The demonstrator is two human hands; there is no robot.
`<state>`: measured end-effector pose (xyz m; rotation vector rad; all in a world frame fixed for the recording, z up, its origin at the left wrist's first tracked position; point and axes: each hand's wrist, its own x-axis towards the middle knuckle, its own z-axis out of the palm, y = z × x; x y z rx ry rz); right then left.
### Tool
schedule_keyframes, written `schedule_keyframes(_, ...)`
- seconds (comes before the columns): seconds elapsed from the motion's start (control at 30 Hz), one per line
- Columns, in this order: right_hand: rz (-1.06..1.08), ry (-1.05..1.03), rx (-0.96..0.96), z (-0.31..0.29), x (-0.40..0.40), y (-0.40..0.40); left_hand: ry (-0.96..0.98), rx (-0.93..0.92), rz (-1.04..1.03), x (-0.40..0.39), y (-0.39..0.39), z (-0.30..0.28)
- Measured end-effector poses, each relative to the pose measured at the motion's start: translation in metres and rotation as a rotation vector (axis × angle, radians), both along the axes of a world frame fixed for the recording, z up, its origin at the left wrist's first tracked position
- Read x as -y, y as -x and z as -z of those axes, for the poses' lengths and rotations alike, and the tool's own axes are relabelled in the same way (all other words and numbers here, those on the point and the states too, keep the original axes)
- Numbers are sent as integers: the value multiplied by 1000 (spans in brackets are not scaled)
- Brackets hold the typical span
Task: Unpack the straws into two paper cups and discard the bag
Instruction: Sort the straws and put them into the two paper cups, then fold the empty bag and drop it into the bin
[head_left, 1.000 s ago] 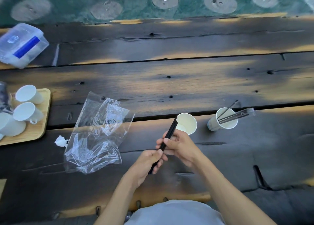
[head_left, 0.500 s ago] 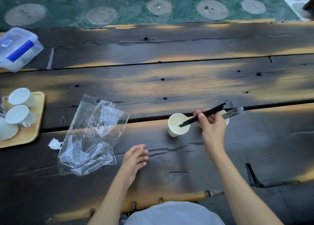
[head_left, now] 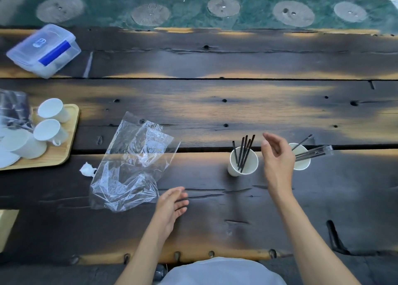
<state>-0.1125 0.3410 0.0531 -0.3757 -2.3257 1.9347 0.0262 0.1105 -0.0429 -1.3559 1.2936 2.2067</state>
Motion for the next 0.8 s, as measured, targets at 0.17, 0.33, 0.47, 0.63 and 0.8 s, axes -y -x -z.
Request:
schedule_keyframes(0.17, -96, -16, -156, -26, 54, -24, -80, 252, -227, 20, -27, 15)
schedule_keyframes(0.33, -481, -81, 94, 27, 123, -50, 81, 329, -666, 50, -49, 29)
schedule_keyframes(0.47, -607, -49, 603, 87, 163, -69, 6, 194, -843, 85, -49, 30)
schedule_keyframes(0.63, -561, 36, 929, 111, 192, -90, -107, 146, -872, 111, -47, 37)
schedule_keyframes(0.8, -469, 186, 982, 116, 192, -93, -247, 112, -647, 88, -41, 32)
